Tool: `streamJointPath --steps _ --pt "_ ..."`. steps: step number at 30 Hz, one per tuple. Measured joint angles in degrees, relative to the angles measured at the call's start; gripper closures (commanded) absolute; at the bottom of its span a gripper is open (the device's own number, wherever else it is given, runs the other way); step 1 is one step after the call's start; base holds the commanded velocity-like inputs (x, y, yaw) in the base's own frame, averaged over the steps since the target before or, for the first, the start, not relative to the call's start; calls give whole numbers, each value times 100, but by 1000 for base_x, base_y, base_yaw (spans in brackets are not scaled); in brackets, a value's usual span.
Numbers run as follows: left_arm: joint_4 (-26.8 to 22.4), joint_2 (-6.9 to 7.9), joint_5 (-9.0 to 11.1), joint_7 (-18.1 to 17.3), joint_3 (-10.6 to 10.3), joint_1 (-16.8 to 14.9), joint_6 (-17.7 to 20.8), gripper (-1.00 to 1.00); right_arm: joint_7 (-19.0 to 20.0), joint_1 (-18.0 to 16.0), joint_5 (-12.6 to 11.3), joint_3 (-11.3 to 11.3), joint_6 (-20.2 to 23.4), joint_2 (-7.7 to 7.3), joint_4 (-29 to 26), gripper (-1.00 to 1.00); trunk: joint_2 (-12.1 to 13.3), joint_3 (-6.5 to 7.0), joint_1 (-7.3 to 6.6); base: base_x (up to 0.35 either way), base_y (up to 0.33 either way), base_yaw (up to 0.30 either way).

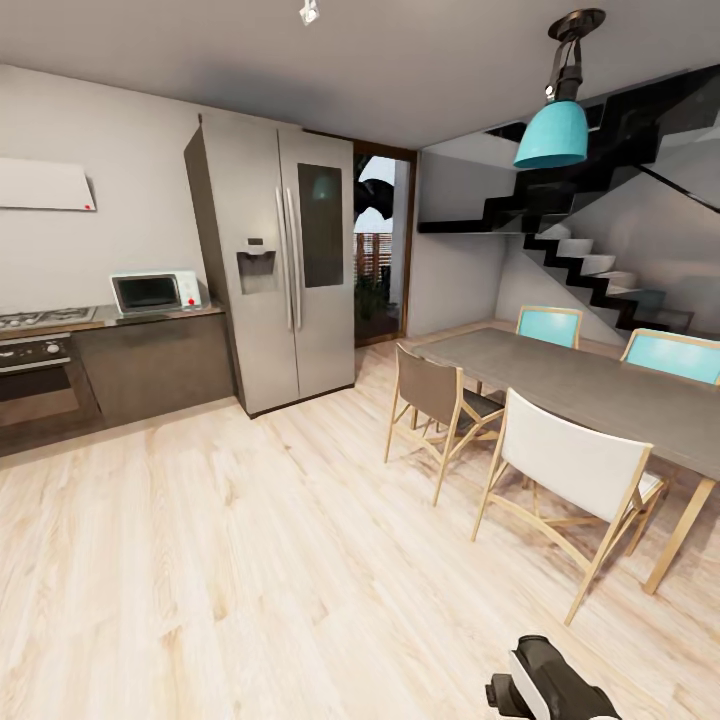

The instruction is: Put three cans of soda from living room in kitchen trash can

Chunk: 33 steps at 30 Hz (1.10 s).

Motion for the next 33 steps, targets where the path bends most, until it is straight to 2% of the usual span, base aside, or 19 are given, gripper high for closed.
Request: streamJointPath --steps 8,12,14,15,16,21,22,25,29,33 --pt "-8 0 2 -24 3 -3 15 -100 0 0 5 23 -20 9 40 -100 -319 -143 175 0 0 0" --pt "-210 8 33 -125 24 -131 138 -100 -2 0 6 42 -26 16 58 -100 -480 -215 263 0 0 0" --pt "-442 11 106 -162 30 -276 418 -100 -1 0 6 47 -26 18 77 -100 -560 -250 307 0 0 0" --pt "-738 10 171 -177 33 -384 741 -100 0 0 6 48 -28 23 89 -100 -600 -268 329 0 0 0" --pt "-1167 8 241 -187 34 -492 1193 -100 -2 0 7 53 -28 28 100 -100 -640 -286 351 0 0 0" --pt "-2616 12 372 -201 37 -593 2521 -100 0 0 12 58 -29 33 113 -100 -841 -376 460 0 0 0" --pt "-3201 14 401 -205 40 -615 3034 -100 0 0 13 59 -30 37 115 -100 -881 -393 482 0 0 0" --pt "-4140 12 431 -212 35 -632 3769 -100 0 0 14 60 -30 42 117 -100 -1001 -448 548 0 0 0" --pt "-4738 -2 444 -207 14 -645 4194 -100 0 0 16 60 -31 31 119 -100 -1162 -520 636 0 0 0" --pt "-4905 -1 447 -205 4 -649 4314 -100 0 0 15 61 -30 17 119 -100 -1322 -592 724 0 0 0"
